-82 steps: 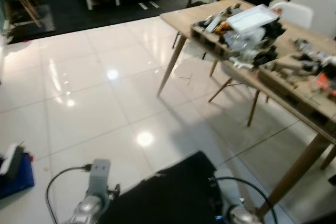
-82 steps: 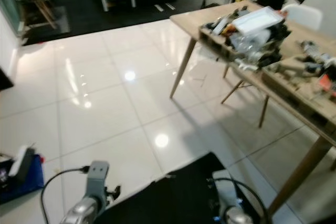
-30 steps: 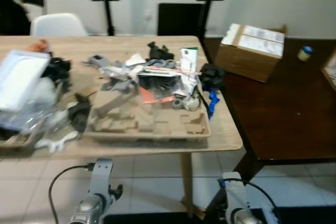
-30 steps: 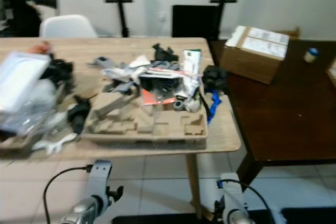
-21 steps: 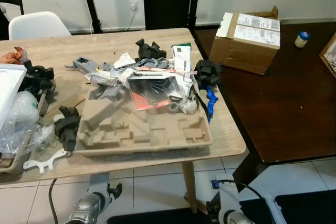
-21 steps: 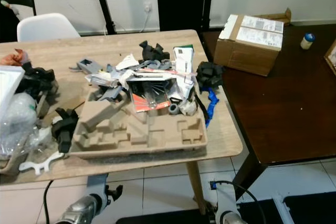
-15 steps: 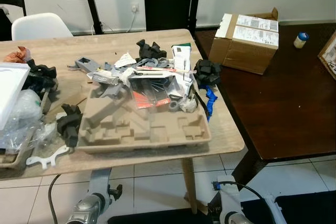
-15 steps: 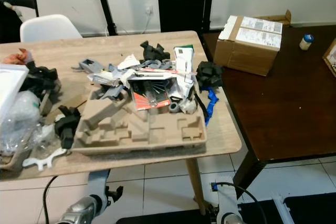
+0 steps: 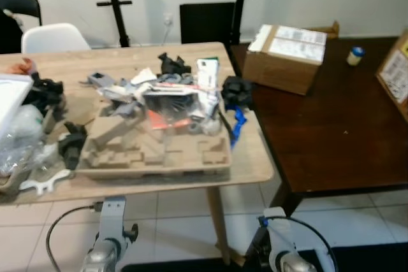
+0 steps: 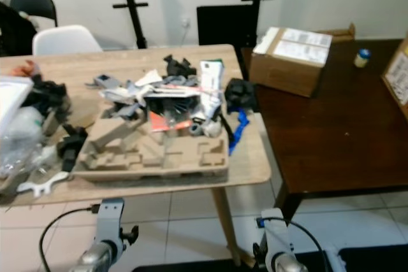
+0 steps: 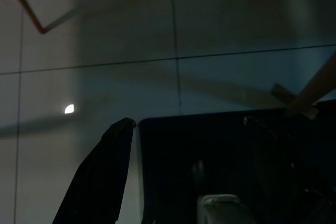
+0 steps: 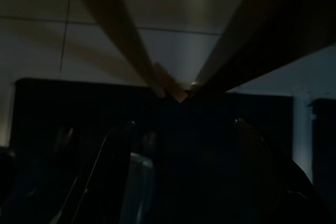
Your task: Picking trash to rubbish bin
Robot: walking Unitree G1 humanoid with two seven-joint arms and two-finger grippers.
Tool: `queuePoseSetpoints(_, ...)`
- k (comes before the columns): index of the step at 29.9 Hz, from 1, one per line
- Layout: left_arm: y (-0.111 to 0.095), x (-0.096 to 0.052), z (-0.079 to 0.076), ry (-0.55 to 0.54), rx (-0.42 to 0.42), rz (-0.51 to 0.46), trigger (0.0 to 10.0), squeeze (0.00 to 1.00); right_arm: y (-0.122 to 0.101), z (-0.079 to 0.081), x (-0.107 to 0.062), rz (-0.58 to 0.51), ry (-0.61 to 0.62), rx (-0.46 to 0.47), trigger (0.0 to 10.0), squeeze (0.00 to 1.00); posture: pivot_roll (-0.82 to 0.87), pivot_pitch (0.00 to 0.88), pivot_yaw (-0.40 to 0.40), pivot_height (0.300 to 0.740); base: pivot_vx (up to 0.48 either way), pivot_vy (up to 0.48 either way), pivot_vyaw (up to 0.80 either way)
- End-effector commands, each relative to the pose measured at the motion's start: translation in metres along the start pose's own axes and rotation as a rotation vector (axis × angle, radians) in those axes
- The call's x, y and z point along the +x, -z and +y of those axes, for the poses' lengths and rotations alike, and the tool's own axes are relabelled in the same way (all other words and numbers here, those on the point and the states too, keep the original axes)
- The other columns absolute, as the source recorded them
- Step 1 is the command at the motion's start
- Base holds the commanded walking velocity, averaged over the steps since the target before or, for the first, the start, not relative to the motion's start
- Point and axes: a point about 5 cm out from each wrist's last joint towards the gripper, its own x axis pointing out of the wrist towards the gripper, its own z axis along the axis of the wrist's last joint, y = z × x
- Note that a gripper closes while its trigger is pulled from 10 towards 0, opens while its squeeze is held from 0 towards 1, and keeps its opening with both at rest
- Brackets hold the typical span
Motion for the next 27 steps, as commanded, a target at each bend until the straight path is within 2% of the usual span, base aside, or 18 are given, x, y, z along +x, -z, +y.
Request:
queuePoseSetpoints(1,-0.005,-0.002,0.011,-0.026,0.009,-0.033,10.0,0.0,0.004,0.005,0.0,0.021,-0.026,-0.007,10.0,0.0,-0.05,0.089,0.012,0.74,0.0,0.0,0.0)
queuePoseSetpoints(6,-0.001,-0.003,0.012,-0.032,0.014,-0.028,10.0,0.0,0.003,0.005,0.0,0.026,-0.048,-0.034,10.0,0.0,-0.04,0.088,0.006,0.74,0.0,0.0,0.0)
queuePoseSetpoints(7,0.001,-0.004,0.013,-0.022,0.034,-0.024,10.0,0.0,0.003,0.006,0.0,0.028,-0.062,-0.043,10.0,0.0,-0.04,0.087,0.006,0.74,0.0,0.0,0.0)
queuePoseSetpoints(8,0.003,-0.007,0.016,-0.007,0.106,-0.025,10.0,0.0,0.003,0.01,0.0,0.029,-0.104,-0.071,10.0,0.0,-0.04,0.085,0.006,0.74,0.0,0.0,0.0)
queuePoseSetpoints(10,0.004,-0.011,0.022,0.036,0.179,-0.036,10.0,0.0,0.001,0.013,0.0,0.019,-0.157,-0.086,10.0,0.0,-0.04,0.086,0.006,0.74,0.0,0.0,0.0)
queuePoseSetpoints(11,0.004,-0.011,0.022,0.036,0.179,-0.036,10.0,0.0,0.001,0.013,0.0,0.019,-0.157,-0.086,10.0,0.0,-0.04,0.086,0.006,0.74,0.0,0.0,0.0)
queuePoseSetpoints(14,0.003,-0.023,0.029,0.2,0.275,-0.097,10.0,0.0,-0.004,0.012,-0.001,-0.001,-0.25,-0.099,10.0,0.0,-0.04,0.083,0.0,0.74,0.0,0.0,0.0)
queuePoseSetpoints(16,0.002,-0.037,0.031,0.39,0.273,-0.12,10.0,0.0,-0.004,0.009,-0.003,0.002,-0.313,-0.124,10.0,0.0,-0.04,0.081,-0.008,0.74,0.0,0.0,0.0)
queuePoseSetpoints(17,0.002,-0.037,0.031,0.39,0.273,-0.12,10.0,0.0,-0.004,0.009,-0.003,0.002,-0.313,-0.124,10.0,0.0,-0.04,0.081,-0.008,0.74,0.0,0.0,0.0)
queuePoseSetpoints(20,-0.006,-0.06,0.039,0.567,0.266,-0.134,10.0,0.0,-0.005,0.007,-0.005,0.008,-0.392,-0.127,10.0,0.0,-0.03,0.076,-0.019,0.74,0.0,0.0,0.0)
queuePoseSetpoints(21,-0.006,-0.06,0.039,0.567,0.266,-0.134,10.0,0.0,-0.005,0.007,-0.005,0.008,-0.392,-0.127,10.0,0.0,-0.03,0.076,-0.019,0.74,0.0,0.0,0.0)
queuePoseSetpoints(22,-0.01,-0.068,0.044,0.606,0.278,-0.129,10.0,0.0,-0.007,0.007,-0.006,0.005,-0.426,-0.14,10.0,0.0,-0.02,0.074,-0.022,0.74,0.0,0.0,0.0)
queuePoseSetpoints(24,-0.019,-0.081,0.056,0.63,0.36,-0.093,10.0,0.0,-0.017,0.005,-0.008,-0.036,-0.496,-0.212,10.0,0.0,-0.02,0.072,-0.027,0.74,0.0,0.0,0.0)
queuePoseSetpoints(27,-0.04,-0.095,0.06,0.675,0.377,-0.114,10.0,0.0,-0.041,0.002,-0.011,-0.102,-0.612,-0.256,10.0,0.0,-0.02,0.068,-0.028,0.74,0.0,0.0,0.0)
